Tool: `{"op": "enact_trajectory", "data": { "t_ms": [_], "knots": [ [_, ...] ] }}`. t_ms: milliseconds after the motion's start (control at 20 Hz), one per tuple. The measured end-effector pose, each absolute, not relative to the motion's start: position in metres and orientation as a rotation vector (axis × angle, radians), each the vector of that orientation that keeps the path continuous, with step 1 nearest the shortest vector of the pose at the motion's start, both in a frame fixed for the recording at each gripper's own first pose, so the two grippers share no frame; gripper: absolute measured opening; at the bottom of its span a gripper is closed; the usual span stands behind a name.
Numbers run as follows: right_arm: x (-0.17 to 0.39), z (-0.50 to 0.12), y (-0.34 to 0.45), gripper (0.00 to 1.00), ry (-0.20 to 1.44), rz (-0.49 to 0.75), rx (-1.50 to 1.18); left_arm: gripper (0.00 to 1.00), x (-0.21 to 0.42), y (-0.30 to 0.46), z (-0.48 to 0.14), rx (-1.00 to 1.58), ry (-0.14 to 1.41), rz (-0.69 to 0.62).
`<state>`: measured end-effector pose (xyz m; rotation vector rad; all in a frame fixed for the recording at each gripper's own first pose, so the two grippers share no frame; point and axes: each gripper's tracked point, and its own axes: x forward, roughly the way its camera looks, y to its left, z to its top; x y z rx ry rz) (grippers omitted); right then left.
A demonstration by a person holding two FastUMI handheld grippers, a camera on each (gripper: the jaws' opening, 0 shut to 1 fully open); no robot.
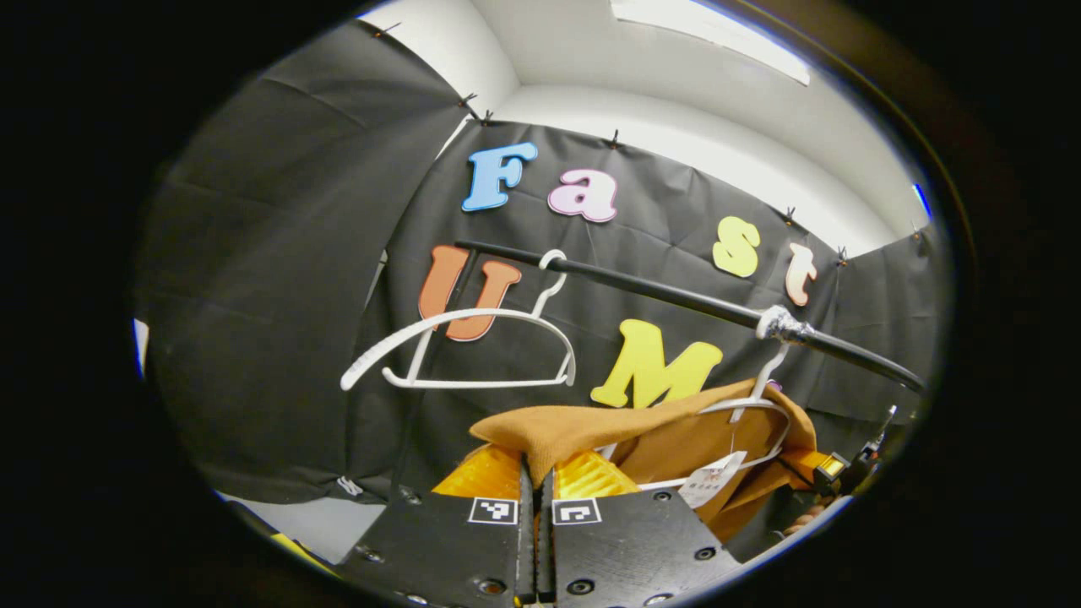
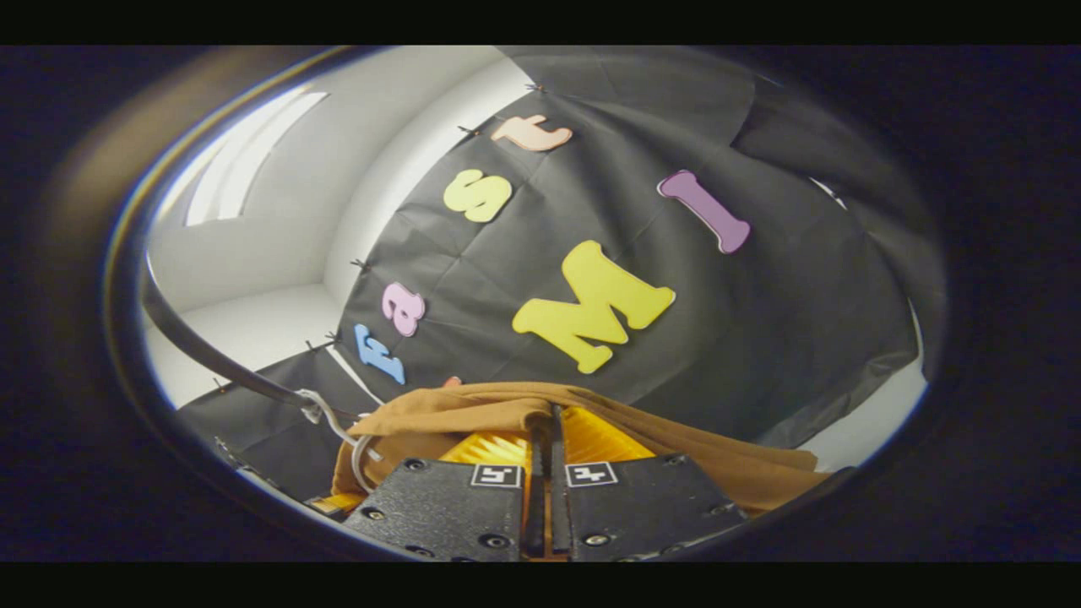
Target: Grasp the clothes on the hanger with both hands and then place them into the laundry hamper below.
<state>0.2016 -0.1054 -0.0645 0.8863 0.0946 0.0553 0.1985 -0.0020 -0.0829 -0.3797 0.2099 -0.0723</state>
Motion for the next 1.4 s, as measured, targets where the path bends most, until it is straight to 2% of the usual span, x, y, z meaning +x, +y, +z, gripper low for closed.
{"op": "enact_trajectory", "data": {
  "t_ms": [100, 150, 250, 300, 350, 400, 450, 550, 650, 700, 750, 850, 900, 950, 1200, 1250, 1350, 1400],
  "knots": [
    [0.206, -0.062, -0.106, 0.04, 0.116, 0.079, 0.911, 0.01, 0.202, 0.0, -0.081, -0.382, 0.21, -0.09],
    [0.207, -0.061, -0.106, 0.04, 0.123, 0.089, 0.911, 0.07, 0.203, -0.002, -0.083, -0.382, 0.218, -0.099],
    [0.209, -0.056, -0.107, 0.07, 0.139, 0.116, 0.901, 0.06, 0.202, -0.005, -0.089, -0.375, 0.238, -0.12],
    [0.209, -0.053, -0.108, 0.04, 0.149, 0.136, 0.895, 0.01, 0.203, -0.005, -0.09, -0.372, 0.246, -0.132],
    [0.21, -0.049, -0.11, 0.04, 0.152, 0.149, 0.889, 0.01, 0.204, -0.007, -0.091, -0.369, 0.253, -0.148],
    [0.211, -0.046, -0.113, 0.04, 0.155, 0.161, 0.879, 0.07, 0.205, -0.009, -0.091, -0.367, 0.26, -0.166],
    [0.209, -0.04, -0.114, 0.04, 0.146, 0.176, 0.874, 0.01, 0.205, -0.008, -0.093, -0.355, 0.264, -0.173],
    [0.208, -0.024, -0.118, 0.06, 0.108, 0.205, 0.863, 0.01, 0.209, -0.002, -0.088, -0.338, 0.265, -0.181],
    [0.218, -0.035, -0.126, 0.06, 0.143, 0.177, 0.821, 0.01, 0.217, 0.003, -0.086, -0.357, 0.278, -0.201],
    [0.224, -0.043, -0.124, 0.06, 0.173, 0.174, 0.804, 0.06, 0.221, 0.004, -0.087, -0.359, 0.289, -0.21],
    [0.227, -0.045, -0.121, 0.05, 0.185, 0.178, 0.799, 0.01, 0.224, 0.008, -0.088, -0.347, 0.293, -0.211],
    [0.231, -0.05, -0.121, 0.05, 0.207, 0.19, 0.802, 0.01, 0.226, 0.012, -0.094, -0.345, 0.311, -0.23],
    [0.234, -0.052, -0.123, 0.06, 0.212, 0.196, 0.809, 0.06, 0.226, 0.013, -0.093, -0.359, 0.313, -0.243],
    [0.238, -0.053, -0.122, 0.06, 0.219, 0.211, 0.82, 0.01, 0.226, 0.009, -0.093, -0.376, 0.317, -0.262],
    [0.247, -0.062, -0.129, 0.05, 0.264, 0.262, 0.871, 0.01, 0.213, -0.009, -0.101, -0.446, 0.331, -0.363],
    [0.247, -0.063, -0.13, 0.06, 0.275, 0.278, 0.88, 0.06, 0.212, -0.011, -0.103, -0.469, 0.341, -0.383],
    [0.249, -0.068, -0.135, 0.07, 0.293, 0.278, 0.86, 0.06, 0.213, -0.01, -0.102, -0.498, 0.35, -0.413],
    [0.251, -0.07, -0.135, 0.06, 0.295, 0.282, 0.855, 0.01, 0.214, -0.009, -0.102, -0.504, 0.351, -0.426]
  ]
}}
